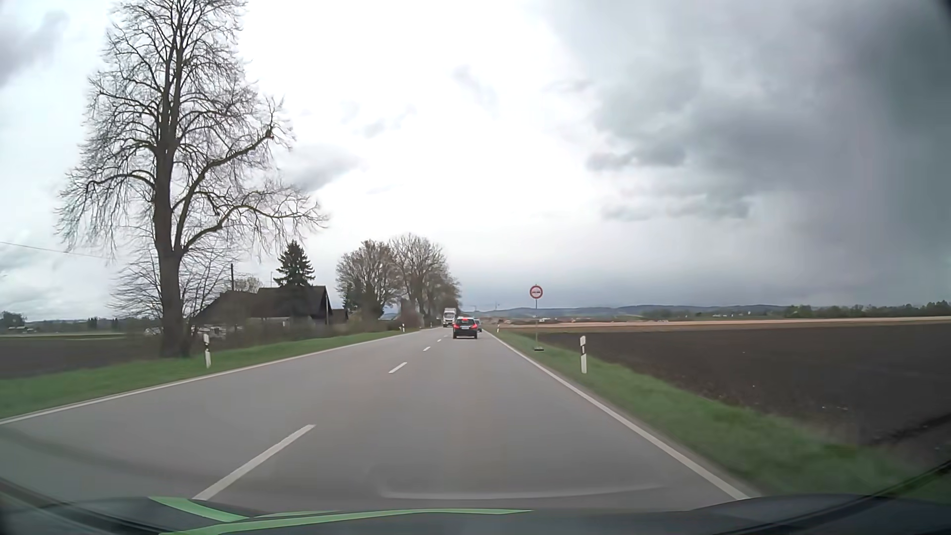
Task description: Follow the waypoints while adhering to traffic rules and regulations
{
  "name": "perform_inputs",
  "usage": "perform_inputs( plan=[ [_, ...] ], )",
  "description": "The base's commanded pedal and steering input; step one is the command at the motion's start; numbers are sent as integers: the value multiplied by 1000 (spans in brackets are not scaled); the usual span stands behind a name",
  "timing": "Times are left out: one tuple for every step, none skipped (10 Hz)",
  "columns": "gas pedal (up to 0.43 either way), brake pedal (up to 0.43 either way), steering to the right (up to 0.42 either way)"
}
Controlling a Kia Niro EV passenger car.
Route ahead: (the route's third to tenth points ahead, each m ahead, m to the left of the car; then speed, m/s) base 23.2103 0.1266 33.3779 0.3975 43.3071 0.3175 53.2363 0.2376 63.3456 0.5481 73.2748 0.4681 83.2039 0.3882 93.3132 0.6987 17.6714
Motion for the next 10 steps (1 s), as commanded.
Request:
perform_inputs(
  plan=[
    [150, 0, -1],
    [150, 0, -1],
    [150, 0, -1],
    [150, 0, -1],
    [150, 0, -1],
    [130, 0, -1],
    [98, 0, -1],
    [59, 0, -1],
    [0, 0, -1],
    [0, 0, -1]
  ],
)
